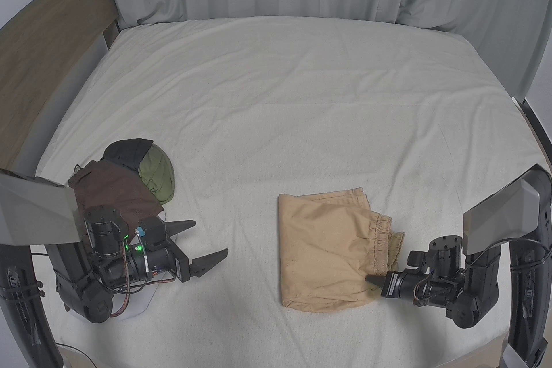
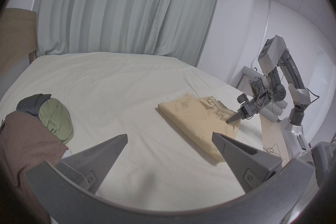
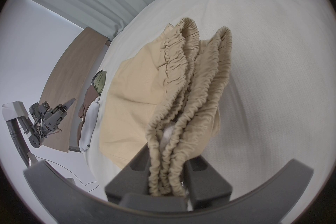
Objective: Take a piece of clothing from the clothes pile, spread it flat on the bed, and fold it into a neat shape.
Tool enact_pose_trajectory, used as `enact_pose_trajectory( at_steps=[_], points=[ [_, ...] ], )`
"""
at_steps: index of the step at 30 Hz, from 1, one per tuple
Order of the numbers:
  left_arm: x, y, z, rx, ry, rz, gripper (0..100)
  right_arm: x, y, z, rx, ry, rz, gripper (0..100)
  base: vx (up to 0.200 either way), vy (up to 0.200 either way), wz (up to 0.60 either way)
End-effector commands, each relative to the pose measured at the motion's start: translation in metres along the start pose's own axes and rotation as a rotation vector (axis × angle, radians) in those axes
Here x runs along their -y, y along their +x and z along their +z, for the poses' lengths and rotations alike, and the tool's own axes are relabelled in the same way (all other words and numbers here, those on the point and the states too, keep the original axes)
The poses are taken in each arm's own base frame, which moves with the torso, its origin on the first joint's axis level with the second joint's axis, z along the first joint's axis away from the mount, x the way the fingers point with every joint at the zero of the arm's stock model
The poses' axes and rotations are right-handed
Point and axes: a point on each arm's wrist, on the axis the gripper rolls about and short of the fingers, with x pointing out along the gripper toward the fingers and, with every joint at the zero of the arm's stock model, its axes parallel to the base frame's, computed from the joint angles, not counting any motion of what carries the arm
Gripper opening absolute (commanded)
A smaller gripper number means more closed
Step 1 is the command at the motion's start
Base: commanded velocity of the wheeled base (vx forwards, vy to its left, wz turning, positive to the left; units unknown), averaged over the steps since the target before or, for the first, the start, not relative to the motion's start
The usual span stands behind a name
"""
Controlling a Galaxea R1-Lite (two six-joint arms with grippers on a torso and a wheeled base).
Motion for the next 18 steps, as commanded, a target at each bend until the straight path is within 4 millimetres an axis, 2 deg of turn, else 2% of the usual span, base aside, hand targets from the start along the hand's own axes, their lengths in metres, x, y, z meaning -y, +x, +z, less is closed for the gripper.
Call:
enact_pose_trajectory(
  at_steps=[1,6,8,11,18],
  points=[
    [0.000,0.000,0.000,0.001,0.000,0.001,100,-0.002,-0.001,0.001,0.005,-0.005,0.007,0,0.000,0.000,0.00],
    [-0.001,0.000,0.000,0.000,-0.001,0.002,100,-0.023,-0.010,0.008,0.037,-0.042,0.063,0,0.000,0.000,0.00],
    [-0.001,0.000,0.000,0.001,0.000,0.002,100,-0.038,-0.022,0.014,0.072,-0.066,0.108,0,0.000,0.000,0.00],
    [0.000,0.000,0.000,0.001,0.000,0.002,100,-0.050,-0.032,0.020,0.106,-0.086,0.147,0,0.000,0.000,0.00],
    [0.000,-0.001,0.001,0.004,0.001,0.002,100,-0.065,-0.042,0.026,0.141,-0.113,0.201,0,0.000,0.000,0.00]
  ],
)
